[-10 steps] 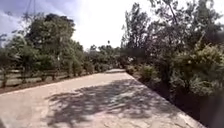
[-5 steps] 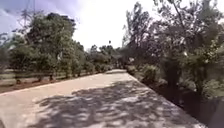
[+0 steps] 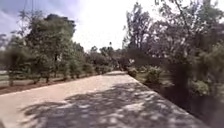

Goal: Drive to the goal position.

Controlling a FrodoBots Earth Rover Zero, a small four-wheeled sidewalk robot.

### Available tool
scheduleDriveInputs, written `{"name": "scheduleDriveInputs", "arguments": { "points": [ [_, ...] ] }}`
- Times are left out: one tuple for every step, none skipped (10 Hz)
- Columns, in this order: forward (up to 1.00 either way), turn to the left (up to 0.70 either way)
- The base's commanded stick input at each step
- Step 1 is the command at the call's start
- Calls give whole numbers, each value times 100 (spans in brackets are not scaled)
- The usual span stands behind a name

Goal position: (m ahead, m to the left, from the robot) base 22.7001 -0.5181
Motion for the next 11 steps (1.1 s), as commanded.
{"name": "scheduleDriveInputs", "arguments": {
  "points": [
    [70, 0],
    [70, 0],
    [70, 0],
    [70, 0],
    [70, 0],
    [70, 0],
    [70, 0],
    [70, 0],
    [70, 0],
    [70, 0],
    [70, 0]
  ]
}}
